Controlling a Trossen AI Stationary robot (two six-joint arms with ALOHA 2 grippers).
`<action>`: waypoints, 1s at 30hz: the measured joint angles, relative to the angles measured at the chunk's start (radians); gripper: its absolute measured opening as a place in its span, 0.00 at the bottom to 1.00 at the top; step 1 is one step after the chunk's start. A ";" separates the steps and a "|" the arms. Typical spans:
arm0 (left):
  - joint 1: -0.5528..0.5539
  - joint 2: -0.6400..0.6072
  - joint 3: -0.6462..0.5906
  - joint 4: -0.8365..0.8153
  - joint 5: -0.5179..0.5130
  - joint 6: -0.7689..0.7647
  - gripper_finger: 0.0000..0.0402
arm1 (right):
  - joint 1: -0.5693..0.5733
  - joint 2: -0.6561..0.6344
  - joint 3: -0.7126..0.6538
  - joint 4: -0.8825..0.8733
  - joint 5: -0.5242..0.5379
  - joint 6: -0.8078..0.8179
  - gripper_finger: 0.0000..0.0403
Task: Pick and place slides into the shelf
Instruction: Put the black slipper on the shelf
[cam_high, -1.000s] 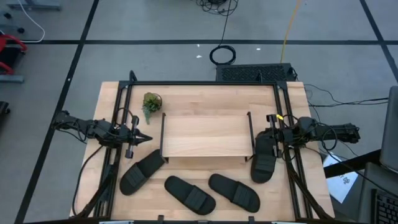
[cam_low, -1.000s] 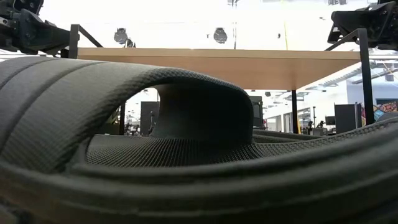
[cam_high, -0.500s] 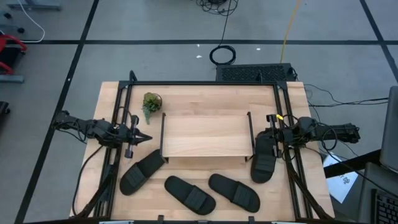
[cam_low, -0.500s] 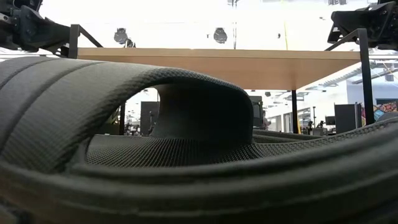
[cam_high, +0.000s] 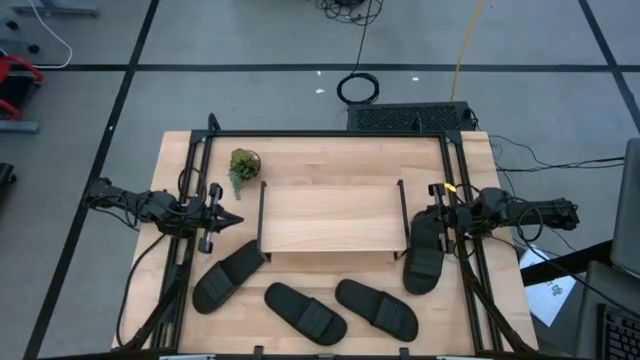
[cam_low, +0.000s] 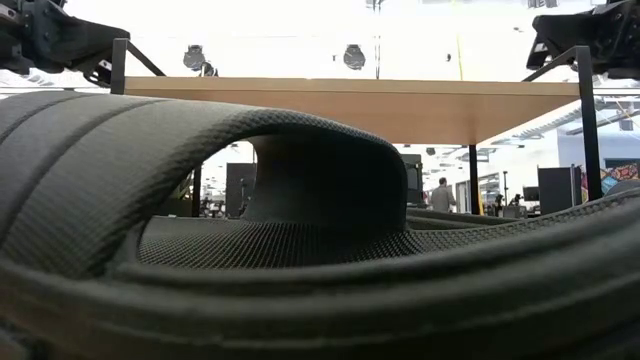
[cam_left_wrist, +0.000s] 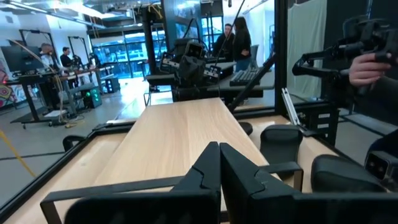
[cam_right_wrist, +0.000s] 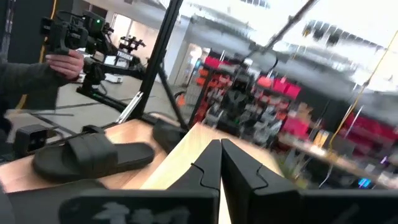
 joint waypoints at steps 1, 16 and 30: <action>0.000 0.000 0.000 -0.001 0.000 -0.006 0.01 | 0.000 0.001 0.000 0.017 0.000 -0.015 0.00; 0.000 0.000 0.000 0.077 -0.055 0.158 0.01 | 0.000 0.026 0.181 -0.120 0.304 0.125 0.14; 0.001 0.000 0.000 0.016 -0.159 0.151 0.01 | 0.000 0.245 0.544 -0.630 0.575 0.300 0.44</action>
